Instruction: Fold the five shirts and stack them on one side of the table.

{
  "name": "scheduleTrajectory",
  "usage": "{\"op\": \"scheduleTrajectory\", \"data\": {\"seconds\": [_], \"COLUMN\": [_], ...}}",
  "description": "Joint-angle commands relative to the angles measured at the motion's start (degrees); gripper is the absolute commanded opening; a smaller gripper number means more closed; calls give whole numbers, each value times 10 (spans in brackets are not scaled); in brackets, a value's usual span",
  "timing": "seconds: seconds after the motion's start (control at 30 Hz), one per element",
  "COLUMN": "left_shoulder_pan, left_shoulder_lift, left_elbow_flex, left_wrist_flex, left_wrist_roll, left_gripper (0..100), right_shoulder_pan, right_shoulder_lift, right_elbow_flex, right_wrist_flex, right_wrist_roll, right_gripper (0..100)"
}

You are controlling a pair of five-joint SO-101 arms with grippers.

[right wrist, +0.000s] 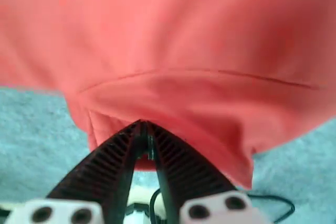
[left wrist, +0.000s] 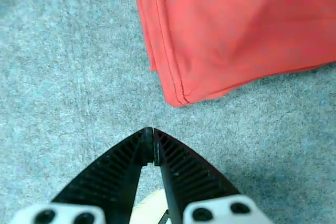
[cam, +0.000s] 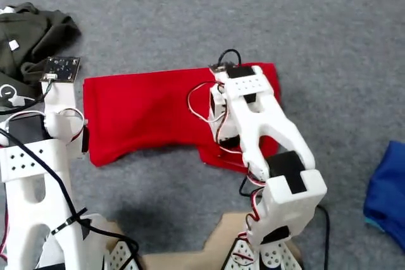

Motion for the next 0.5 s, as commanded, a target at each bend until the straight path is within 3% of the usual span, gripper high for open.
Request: {"op": "scheduleTrajectory", "data": {"seconds": [0.0, 0.17, 0.47], "left_shoulder_pan": [-4, -3, -4], "left_shoulder_lift": [-13, -13, -12], "left_elbow_flex": [-1, 0, 0], "left_wrist_flex": [-8, -8, -8], "left_wrist_roll": [-4, -4, -4], "left_gripper": [20, 20, 20], "right_shoulder_pan": [-8, -17, -124], "right_shoulder_lift": [0, 1, 9], "right_elbow_flex": [-2, 0, -1], "right_wrist_flex": [27, 39, 33], "right_wrist_roll": [0, 0, 0], "right_gripper": [5, 5, 5]}}
